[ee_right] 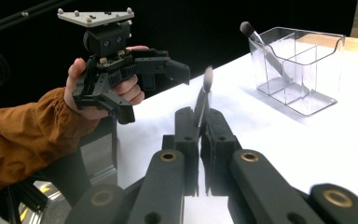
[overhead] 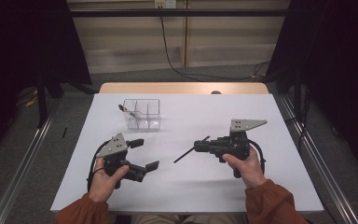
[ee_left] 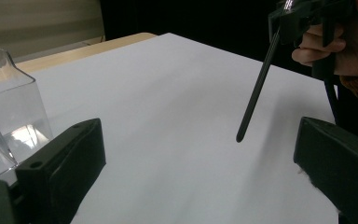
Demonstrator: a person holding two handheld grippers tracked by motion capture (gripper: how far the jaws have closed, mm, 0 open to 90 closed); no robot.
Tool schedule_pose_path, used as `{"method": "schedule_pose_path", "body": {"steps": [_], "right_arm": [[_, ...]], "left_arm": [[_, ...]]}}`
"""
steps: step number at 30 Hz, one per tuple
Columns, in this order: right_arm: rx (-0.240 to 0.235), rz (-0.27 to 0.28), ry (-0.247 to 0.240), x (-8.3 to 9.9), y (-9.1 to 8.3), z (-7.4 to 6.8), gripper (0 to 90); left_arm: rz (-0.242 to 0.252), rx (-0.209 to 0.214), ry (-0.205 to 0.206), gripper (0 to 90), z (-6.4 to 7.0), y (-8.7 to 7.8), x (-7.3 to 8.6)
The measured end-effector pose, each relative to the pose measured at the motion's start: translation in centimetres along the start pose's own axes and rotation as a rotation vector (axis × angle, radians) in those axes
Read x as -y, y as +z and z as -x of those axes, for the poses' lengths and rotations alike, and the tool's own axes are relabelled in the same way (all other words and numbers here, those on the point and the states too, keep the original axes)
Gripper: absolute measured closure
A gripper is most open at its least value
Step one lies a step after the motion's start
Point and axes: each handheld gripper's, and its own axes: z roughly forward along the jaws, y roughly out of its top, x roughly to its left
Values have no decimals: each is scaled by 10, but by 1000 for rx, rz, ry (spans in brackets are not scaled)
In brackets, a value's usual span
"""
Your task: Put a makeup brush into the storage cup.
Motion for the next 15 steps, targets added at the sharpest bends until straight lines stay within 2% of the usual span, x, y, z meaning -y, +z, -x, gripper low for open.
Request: {"method": "schedule_pose_path", "body": {"steps": [4, 9, 12, 15], "right_arm": [[4, -17, -3, -6, -2, 0, 855], [3, -45, 1, -13, -2, 3, 855], [-4, -68, -5, -17, -2, 5, 855], [-1, -97, -10, -20, 0, 6, 855]], "left_arm": [[-5, -19, 23, 23, 2, 0, -2], [3, -15, 27, 25, 4, 1, -3], [12, -18, 47, 27, 5, 1, -3], [9, -16, 38, 28, 4, 2, -3]]}}
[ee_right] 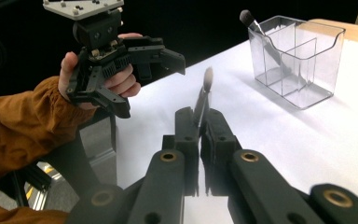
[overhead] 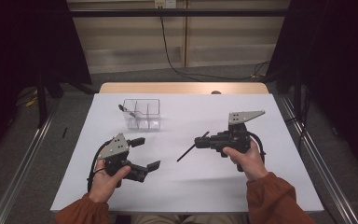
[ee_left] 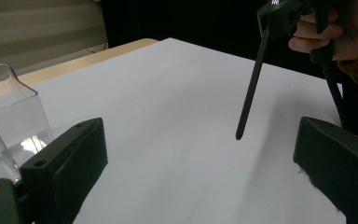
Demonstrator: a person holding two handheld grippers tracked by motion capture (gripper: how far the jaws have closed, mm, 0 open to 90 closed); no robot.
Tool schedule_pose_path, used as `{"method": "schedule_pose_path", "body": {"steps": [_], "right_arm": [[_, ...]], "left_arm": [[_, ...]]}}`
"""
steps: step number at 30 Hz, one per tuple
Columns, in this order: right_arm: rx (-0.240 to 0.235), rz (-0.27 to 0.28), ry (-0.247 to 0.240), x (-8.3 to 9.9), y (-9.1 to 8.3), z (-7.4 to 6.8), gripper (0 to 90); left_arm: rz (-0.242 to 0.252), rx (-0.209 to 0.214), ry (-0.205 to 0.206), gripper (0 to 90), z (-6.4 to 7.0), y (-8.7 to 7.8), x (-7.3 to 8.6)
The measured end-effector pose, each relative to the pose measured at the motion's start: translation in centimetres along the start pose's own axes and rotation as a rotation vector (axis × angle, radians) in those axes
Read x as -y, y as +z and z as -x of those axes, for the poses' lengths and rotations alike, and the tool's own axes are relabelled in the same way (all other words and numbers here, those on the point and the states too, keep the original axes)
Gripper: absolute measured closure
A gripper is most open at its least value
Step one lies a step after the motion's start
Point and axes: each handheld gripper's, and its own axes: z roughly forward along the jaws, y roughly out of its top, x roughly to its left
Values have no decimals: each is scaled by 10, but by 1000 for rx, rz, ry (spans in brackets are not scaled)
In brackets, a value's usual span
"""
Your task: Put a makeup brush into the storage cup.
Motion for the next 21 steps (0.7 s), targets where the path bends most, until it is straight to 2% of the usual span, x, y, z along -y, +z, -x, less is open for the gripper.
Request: {"method": "schedule_pose_path", "body": {"steps": [7, 9, 12, 21], "right_arm": [[26, -90, -12, -12, 6, -2, 855], [25, -102, -17, -16, 8, -2, 855], [32, -134, -28, -21, 12, -3, 855], [18, -222, -48, -31, 16, -5, 855]], "left_arm": [[-4, 4, -1, 28, 2, 3, -1], [-1, 16, -4, 31, 2, 3, -1], [-1, 12, 6, 33, 5, 4, -3], [-13, 14, 19, 33, 5, 10, -4]]}}
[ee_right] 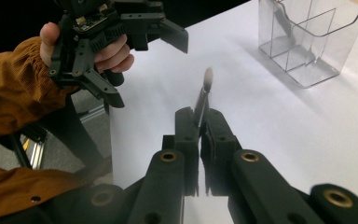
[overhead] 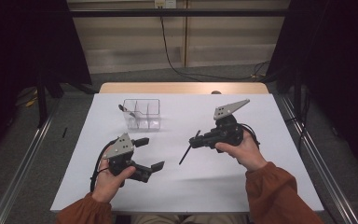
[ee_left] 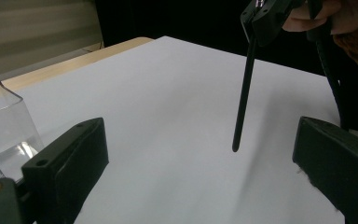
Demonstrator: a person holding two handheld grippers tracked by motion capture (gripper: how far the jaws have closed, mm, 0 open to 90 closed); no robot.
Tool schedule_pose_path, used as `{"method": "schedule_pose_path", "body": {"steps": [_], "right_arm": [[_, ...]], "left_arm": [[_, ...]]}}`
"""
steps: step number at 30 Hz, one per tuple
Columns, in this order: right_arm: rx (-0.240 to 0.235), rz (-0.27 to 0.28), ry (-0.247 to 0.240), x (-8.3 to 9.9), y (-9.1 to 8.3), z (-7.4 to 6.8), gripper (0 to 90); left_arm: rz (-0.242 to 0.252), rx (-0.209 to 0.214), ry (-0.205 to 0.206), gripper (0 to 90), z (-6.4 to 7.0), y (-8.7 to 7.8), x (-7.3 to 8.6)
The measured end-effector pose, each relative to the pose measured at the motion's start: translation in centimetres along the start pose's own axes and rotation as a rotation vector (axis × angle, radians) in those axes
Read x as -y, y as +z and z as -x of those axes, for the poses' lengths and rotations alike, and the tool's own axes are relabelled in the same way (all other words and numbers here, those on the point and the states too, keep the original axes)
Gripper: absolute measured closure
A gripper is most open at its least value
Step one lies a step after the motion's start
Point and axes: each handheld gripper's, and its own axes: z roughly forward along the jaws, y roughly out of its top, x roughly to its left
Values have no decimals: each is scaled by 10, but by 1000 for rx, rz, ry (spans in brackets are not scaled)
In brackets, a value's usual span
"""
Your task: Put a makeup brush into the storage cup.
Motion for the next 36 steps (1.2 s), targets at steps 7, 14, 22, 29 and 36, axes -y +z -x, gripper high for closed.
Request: {"method": "schedule_pose_path", "body": {"steps": [7, 14, 22, 29, 36], "right_arm": [[-13, -67, -47, -12, 4, -3, 855], [-4, -145, -51, -23, 7, -3, 855], [0, -221, -55, -29, 14, 1, 854], [17, -265, -65, -33, 19, -1, 854], [28, -296, -66, -35, 23, 0, 854]], "left_arm": [[-20, 12, 10, 33, 1, 7, -1], [-29, 30, 13, 33, 3, 12, -2], [-19, 48, 20, 15, 7, 26, -8], [-32, 87, 36, 17, 14, 38, -10], [-54, 112, 37, 25, 15, 51, -9]]}}
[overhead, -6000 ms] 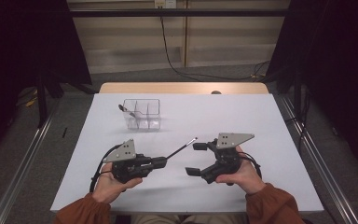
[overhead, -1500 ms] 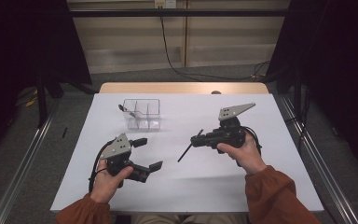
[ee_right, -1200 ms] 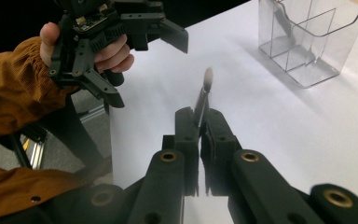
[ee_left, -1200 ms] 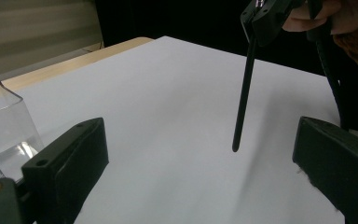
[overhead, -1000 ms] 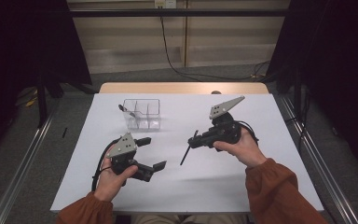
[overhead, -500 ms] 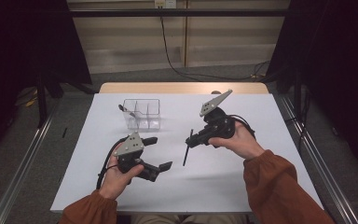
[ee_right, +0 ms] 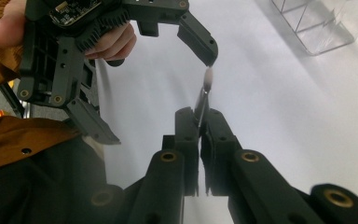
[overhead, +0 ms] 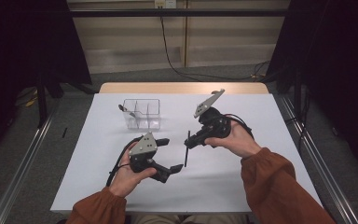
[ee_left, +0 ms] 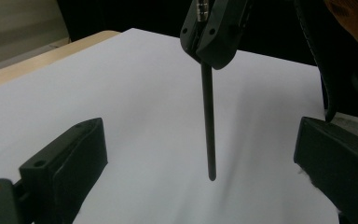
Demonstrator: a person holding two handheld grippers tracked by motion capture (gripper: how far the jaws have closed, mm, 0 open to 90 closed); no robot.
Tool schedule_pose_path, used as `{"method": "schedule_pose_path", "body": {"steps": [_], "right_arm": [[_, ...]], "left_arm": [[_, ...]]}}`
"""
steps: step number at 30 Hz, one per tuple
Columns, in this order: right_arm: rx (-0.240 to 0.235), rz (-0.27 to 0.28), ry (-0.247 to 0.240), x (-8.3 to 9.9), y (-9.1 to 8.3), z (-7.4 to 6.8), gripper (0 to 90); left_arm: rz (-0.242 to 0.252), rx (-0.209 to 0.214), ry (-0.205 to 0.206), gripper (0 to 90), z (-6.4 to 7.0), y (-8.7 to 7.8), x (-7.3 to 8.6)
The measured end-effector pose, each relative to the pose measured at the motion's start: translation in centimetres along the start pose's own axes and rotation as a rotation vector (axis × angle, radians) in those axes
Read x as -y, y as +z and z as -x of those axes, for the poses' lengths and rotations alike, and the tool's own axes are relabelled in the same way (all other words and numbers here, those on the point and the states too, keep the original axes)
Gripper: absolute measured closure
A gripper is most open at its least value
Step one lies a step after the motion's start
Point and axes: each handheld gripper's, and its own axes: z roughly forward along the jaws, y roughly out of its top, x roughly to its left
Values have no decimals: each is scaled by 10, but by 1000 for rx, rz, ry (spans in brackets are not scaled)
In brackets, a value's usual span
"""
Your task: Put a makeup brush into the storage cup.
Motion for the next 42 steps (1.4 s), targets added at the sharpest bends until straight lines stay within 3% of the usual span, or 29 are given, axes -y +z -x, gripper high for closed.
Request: {"method": "schedule_pose_path", "body": {"steps": [3, 6, 8, 13, 19, 23, 29, 31, 40, 42], "right_arm": [[9, -14, 5, 0, 4, -1, 854], [8, -20, 3, -1, 6, -3, 854], [8, -17, -5, -1, 7, -3, 854], [5, -22, -3, -2, 9, -5, 854], [-1, -19, -3, -2, 12, -6, 854], [-2, -16, -7, -3, 14, -6, 854], [-2, -17, -12, -4, 17, -7, 854], [-3, -13, -13, -4, 17, -7, 854], [-2, -11, -8, -4, 17, -7, 854], [-6, -11, -7, -4, 18, -7, 854]], "left_arm": [[-10, -8, -6, 29, 0, 5, -1], [-12, 10, -20, 48, 0, 10, 0], [-25, -10, -27, 44, 2, 12, 1], [-31, -9, -36, 56, 1, 13, 1], [-60, -10, -39, 235, -4, 13, 3], [-53, 5, -46, 349, -4, 12, 3], [-43, -4, -27, 478, -3, 10, 3], [-40, 14, -30, 562, -3, 10, 3], [-31, 34, -45, 717, -4, 10, 3], [-8, 36, -63, 729, -4, 10, 3]]}}
